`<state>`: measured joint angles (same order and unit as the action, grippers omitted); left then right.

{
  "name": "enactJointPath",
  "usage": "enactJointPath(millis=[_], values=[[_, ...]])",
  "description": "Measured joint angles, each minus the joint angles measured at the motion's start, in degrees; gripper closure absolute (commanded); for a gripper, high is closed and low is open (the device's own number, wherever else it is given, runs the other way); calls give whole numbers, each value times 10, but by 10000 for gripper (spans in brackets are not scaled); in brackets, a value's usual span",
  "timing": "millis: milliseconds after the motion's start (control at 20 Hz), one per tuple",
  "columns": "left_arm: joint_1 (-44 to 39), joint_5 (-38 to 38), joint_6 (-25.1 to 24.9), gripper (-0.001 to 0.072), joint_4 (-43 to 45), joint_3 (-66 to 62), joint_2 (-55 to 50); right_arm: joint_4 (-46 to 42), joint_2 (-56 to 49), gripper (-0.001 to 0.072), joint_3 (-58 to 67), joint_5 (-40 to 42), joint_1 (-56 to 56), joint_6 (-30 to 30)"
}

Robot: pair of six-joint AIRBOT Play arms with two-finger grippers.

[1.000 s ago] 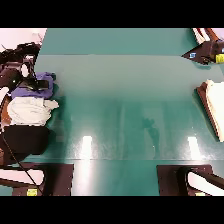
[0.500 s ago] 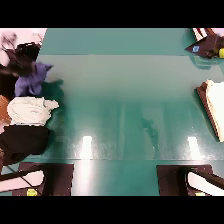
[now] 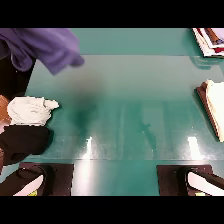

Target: Fold the shirts.

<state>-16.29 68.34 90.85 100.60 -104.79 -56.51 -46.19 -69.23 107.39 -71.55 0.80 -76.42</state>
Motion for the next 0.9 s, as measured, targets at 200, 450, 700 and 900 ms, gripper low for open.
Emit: enactJointPath(millis=[200, 450, 700, 900], values=[[-123, 46, 30, 630, -56, 50, -41, 0, 0, 693, 9, -28, 0, 0], [-221, 2, 34, 96, -200, 156, -119, 0, 0, 693, 12, -74, 0, 0], [-199, 11, 34, 100, -202, 210, -161, 1, 0, 693, 12, -110, 0, 0], [-156, 17, 43, 100, -203, 312, -168, 1, 0, 693, 12, -119, 0, 0]])
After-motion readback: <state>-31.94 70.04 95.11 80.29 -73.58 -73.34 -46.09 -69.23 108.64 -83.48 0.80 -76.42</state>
